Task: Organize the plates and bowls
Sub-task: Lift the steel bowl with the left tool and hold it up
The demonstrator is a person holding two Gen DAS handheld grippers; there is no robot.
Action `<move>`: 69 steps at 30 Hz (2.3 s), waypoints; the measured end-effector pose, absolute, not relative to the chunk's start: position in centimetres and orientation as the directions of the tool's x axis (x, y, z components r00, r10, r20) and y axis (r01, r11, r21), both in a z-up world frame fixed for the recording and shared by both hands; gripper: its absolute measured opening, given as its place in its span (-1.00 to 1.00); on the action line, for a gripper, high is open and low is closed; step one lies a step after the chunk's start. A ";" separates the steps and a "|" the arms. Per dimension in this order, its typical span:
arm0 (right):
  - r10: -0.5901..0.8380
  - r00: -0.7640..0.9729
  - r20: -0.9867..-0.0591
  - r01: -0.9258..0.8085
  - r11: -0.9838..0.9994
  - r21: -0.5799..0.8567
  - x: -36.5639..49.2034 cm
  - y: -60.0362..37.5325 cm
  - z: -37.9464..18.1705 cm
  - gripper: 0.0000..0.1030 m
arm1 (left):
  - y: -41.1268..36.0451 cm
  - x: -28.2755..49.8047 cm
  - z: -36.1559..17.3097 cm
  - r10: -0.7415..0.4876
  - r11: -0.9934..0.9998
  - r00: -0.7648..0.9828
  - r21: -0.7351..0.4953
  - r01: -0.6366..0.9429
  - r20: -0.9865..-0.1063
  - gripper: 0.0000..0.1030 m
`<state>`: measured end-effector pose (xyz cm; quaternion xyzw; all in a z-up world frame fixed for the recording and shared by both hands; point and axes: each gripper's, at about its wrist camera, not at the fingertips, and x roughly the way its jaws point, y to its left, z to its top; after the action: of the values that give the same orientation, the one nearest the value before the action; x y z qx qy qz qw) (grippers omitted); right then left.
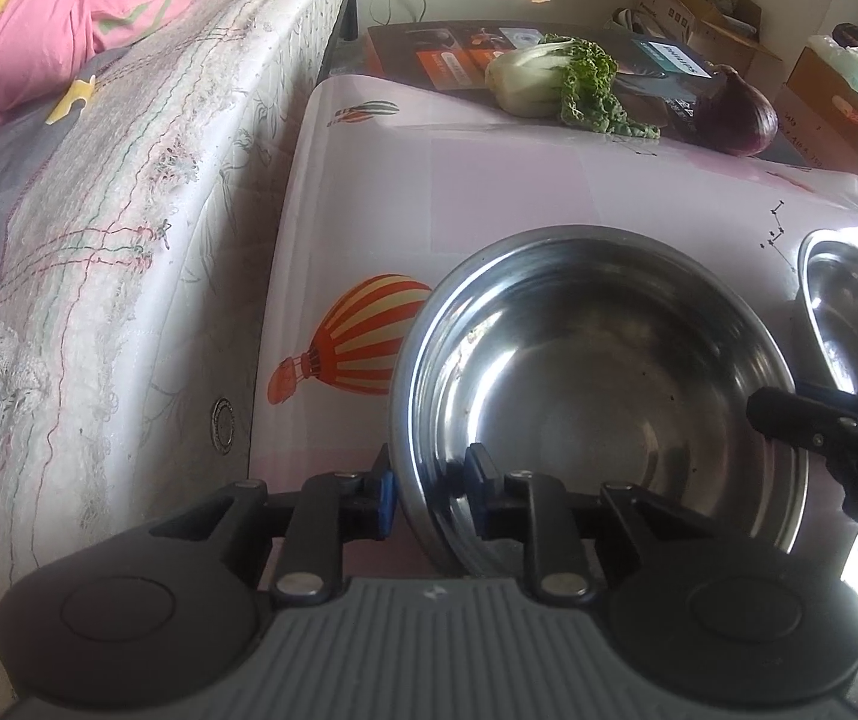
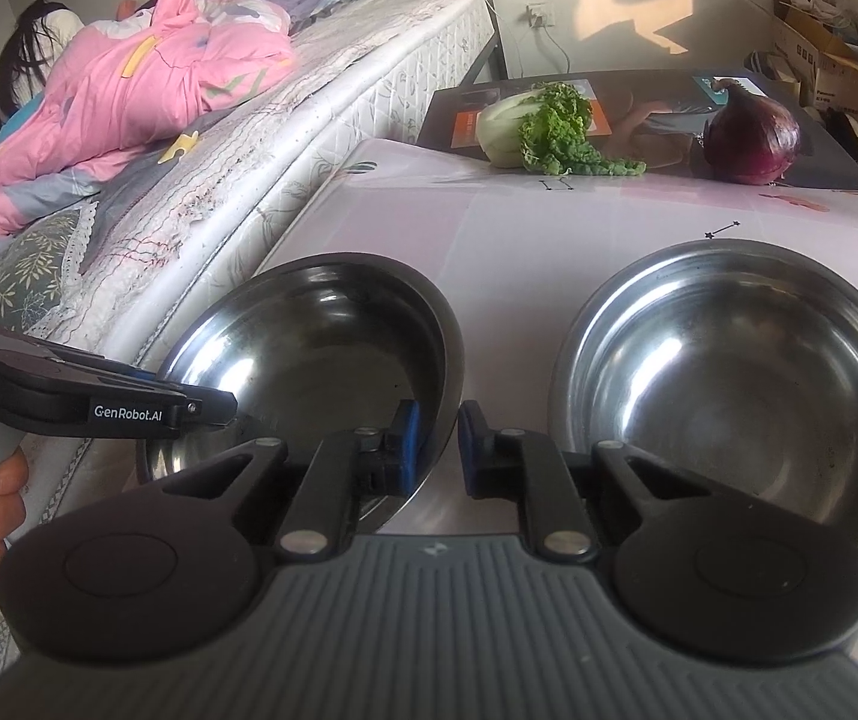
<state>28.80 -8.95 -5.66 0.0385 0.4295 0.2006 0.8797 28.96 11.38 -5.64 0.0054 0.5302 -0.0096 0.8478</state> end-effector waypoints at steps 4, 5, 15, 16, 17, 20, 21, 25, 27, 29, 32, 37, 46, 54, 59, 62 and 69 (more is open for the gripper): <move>0.377 0.553 -0.743 -0.316 0.920 0.231 28.9 -8.6 -5.8 -0.74 | 11.1 29.0 -5.5 0.005 1.000 0.436 0.014 0.017 -0.900 -0.50; 0.377 0.553 -0.743 -0.317 0.920 0.230 28.8 -8.6 -5.8 -0.74 | 11.2 29.0 -5.5 0.006 1.000 0.438 0.014 0.015 -0.899 -0.50; 0.377 0.566 -0.733 -0.325 0.919 0.222 28.8 -8.5 -4.7 -0.74 | 11.0 28.8 -4.9 0.014 0.999 0.448 0.026 0.021 -0.894 -0.43; 0.376 0.568 -0.732 -0.326 0.919 0.220 28.8 -8.4 -4.6 -0.74 | 10.9 28.8 -4.9 0.016 0.999 0.447 0.028 0.020 -0.894 -0.43; 0.376 0.568 -0.732 -0.327 0.919 0.219 28.8 -8.4 -4.5 -0.74 | 10.9 28.8 -4.9 0.016 0.999 0.447 0.028 0.020 -0.894 -0.43; 0.374 0.571 -0.731 -0.327 0.920 0.215 28.8 -8.4 -4.4 -0.74 | 10.9 28.8 -4.7 0.014 0.999 0.450 0.026 0.021 -0.893 -0.42; 0.373 0.573 -0.730 -0.327 0.920 0.214 28.8 -8.5 -4.3 -0.74 | 10.9 28.8 -4.6 0.014 0.999 0.451 0.026 0.022 -0.893 -0.41; 0.372 0.576 -0.728 -0.328 0.921 0.211 28.8 -8.4 -4.0 -0.74 | 10.7 28.7 -4.2 0.013 0.999 0.456 0.027 0.024 -0.890 -0.39; 0.372 0.579 -0.725 -0.327 0.921 0.212 28.9 -8.5 -3.8 -0.74 | 10.7 28.7 -3.9 0.015 0.999 0.459 0.028 0.023 -0.888 -0.38; 0.374 0.581 -0.723 -0.327 0.921 0.213 28.9 -8.5 -3.6 -0.74 | 10.7 28.6 -3.6 0.015 0.999 0.463 0.028 0.021 -0.886 -0.38; 0.376 0.585 -0.719 -0.327 0.920 0.215 28.7 -8.6 -3.3 -0.74 | 10.6 28.4 -3.2 0.018 0.999 0.473 0.034 0.026 -0.881 -0.35; 0.378 0.589 -0.714 -0.326 0.920 0.218 28.5 -8.8 -2.8 -0.74 | 10.4 28.2 -2.4 0.018 0.999 0.490 0.038 0.031 -0.871 -0.32; 0.374 0.606 -0.703 -0.319 0.923 0.216 28.0 -9.3 -1.4 -0.74 | 9.8 27.7 -0.9 0.006 0.999 0.509 0.030 0.037 -0.861 -0.31; 0.374 0.616 -0.693 -0.298 0.925 0.234 27.1 -10.8 0.1 -0.74 | 8.5 27.3 0.6 -0.010 0.998 0.526 0.027 0.063 -0.850 -0.29; 0.367 0.631 -0.684 -0.280 0.929 0.240 26.5 -12.2 0.9 -0.74 | 7.0 27.2 1.2 -0.026 0.996 0.531 0.025 0.089 -0.847 -0.29; 0.358 0.642 -0.677 -0.263 0.933 0.245 26.1 -13.3 1.5 -0.74 | 5.9 27.4 1.5 -0.040 0.994 0.530 0.022 0.109 -0.847 -0.29; 0.314 0.675 -0.667 -0.208 0.949 0.237 25.7 -17.0 2.6 -0.74 | 1.7 28.5 1.9 -0.078 0.983 0.524 0.023 0.183 -0.848 -0.27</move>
<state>25.70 -17.01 2.64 0.0710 0.3767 0.1430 0.9125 28.48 1.71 1.86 0.0547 0.4820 -0.0749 0.8712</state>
